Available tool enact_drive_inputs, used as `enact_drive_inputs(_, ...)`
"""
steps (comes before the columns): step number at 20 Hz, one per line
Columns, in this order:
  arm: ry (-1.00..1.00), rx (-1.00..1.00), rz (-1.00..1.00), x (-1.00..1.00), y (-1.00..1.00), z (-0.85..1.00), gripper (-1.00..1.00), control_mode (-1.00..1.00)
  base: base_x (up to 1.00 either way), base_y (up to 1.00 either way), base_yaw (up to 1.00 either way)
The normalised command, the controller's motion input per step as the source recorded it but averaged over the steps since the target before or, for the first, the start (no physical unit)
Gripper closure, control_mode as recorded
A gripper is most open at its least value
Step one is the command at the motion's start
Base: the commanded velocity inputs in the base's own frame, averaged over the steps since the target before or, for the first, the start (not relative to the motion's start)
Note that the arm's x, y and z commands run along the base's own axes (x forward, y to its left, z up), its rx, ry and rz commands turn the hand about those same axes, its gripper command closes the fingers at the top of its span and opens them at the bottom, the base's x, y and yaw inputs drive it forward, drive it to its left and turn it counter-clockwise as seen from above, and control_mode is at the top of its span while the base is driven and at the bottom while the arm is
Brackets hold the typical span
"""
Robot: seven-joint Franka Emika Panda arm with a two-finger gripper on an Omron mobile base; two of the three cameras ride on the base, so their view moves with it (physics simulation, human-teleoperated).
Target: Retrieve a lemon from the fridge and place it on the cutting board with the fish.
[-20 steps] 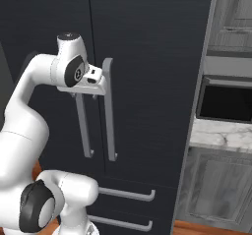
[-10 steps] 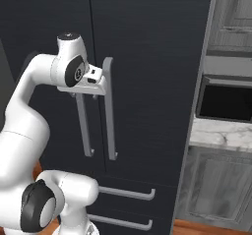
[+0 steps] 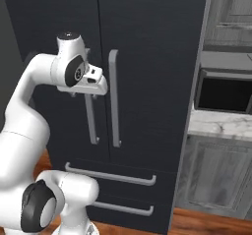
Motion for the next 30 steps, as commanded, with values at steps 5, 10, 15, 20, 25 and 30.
enact_drive_inputs(5, 0.00, 0.00, 0.00, 0.00, 0.00, 0.00, -1.00, 1.00, -0.12, -0.32, 0.00)
enact_drive_inputs(10, 0.00, 0.00, 0.00, 0.00, 0.00, 0.00, -1.00, 1.00, -0.05, -0.38, 0.00)
enact_drive_inputs(15, 0.00, 0.00, 0.00, 0.00, 0.00, 0.00, -1.00, 1.00, 0.00, -0.05, 0.00)
enact_drive_inputs(20, 0.00, 0.00, 0.00, 0.00, 0.00, 0.00, -1.00, -1.00, 0.00, 0.00, 0.00)
enact_drive_inputs(25, -0.07, 0.00, 0.00, 0.28, 0.00, -0.15, -1.00, -1.00, 0.00, 0.00, 0.00)
enact_drive_inputs(30, -0.06, -0.03, 0.00, 0.54, -0.02, -0.56, -1.00, -1.00, 0.00, 0.00, 0.00)
